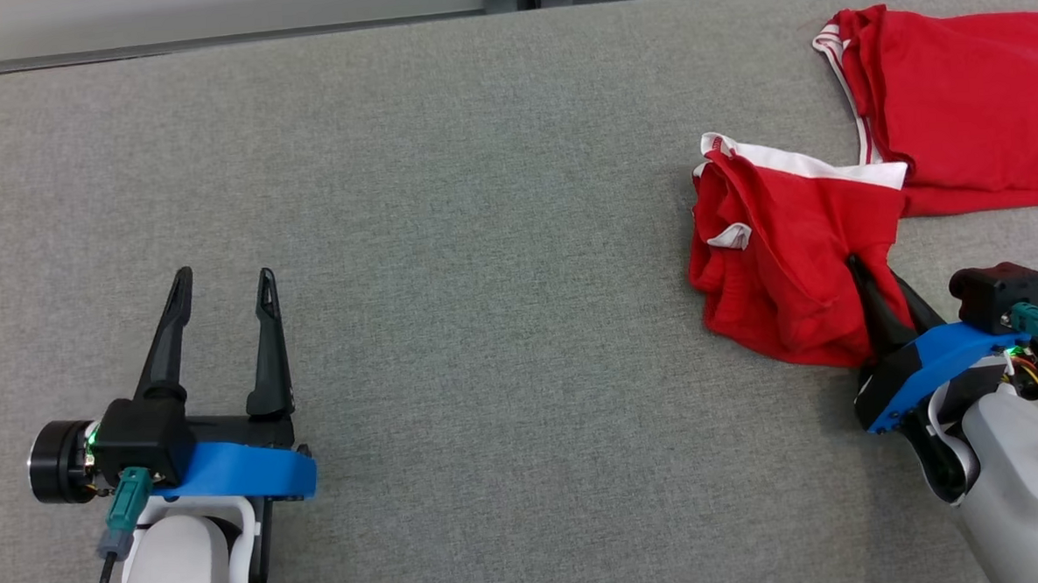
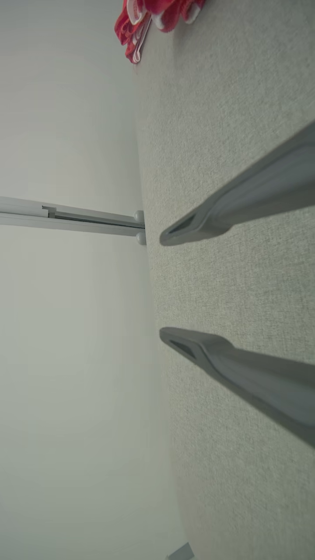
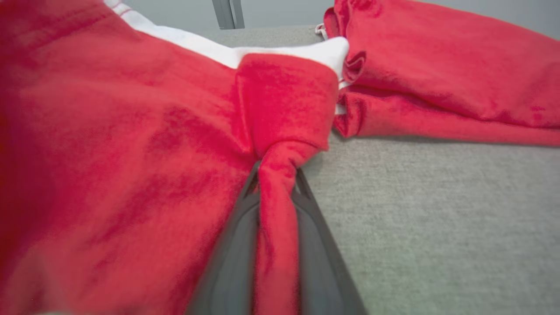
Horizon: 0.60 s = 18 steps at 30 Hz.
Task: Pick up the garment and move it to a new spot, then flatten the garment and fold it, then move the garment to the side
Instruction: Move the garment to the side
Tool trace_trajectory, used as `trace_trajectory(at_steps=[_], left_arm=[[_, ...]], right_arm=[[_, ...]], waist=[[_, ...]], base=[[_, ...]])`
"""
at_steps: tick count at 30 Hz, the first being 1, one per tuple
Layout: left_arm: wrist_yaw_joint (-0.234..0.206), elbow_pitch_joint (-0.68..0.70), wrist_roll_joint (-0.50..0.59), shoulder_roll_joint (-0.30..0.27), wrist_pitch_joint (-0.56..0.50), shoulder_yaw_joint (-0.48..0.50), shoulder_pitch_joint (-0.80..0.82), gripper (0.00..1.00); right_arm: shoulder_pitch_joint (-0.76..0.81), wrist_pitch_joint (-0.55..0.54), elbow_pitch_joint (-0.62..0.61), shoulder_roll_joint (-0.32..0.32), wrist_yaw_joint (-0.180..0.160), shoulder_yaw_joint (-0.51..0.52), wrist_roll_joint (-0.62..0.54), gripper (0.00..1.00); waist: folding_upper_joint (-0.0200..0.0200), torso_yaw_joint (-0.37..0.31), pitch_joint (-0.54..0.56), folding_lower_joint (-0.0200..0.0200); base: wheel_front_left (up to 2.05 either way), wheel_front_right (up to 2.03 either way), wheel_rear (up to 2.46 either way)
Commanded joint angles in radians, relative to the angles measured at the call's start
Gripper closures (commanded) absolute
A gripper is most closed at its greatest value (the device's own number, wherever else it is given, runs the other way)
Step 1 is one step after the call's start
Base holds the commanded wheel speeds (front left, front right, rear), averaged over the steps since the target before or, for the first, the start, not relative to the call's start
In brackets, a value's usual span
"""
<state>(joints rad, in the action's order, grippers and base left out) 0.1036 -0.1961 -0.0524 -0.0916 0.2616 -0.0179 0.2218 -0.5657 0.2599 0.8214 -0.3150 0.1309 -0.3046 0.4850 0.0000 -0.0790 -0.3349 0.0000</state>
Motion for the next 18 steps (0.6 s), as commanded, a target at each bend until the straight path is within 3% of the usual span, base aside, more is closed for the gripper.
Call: trace_trajectory(at_steps=[1,10,18], left_arm=[[0.002,0.003,0.002,-0.010,0.005,0.001,0.017,0.00],[0.009,0.014,0.004,-0.018,0.005,-0.005,0.046,0.00],[0.008,0.057,0.014,-0.028,0.005,-0.003,0.067,0.00]], right_arm=[[-0.002,0.004,-0.011,-0.005,0.000,0.004,-0.002,1.00],[-0.129,-0.004,-0.064,-0.054,0.000,-0.021,-0.054,1.00],[-0.329,-0.095,-0.074,-0.203,0.000,-0.053,-0.077,1.00]], waist=[[0.0000,-0.006,-0.007,0.0000],[0.0000,0.006,-0.056,0.0000],[0.0000,0.000,-0.145,0.0000]], base=[[0.00,0.00,0.00],[0.00,0.00,0.00],[0.00,0.00,0.00]])
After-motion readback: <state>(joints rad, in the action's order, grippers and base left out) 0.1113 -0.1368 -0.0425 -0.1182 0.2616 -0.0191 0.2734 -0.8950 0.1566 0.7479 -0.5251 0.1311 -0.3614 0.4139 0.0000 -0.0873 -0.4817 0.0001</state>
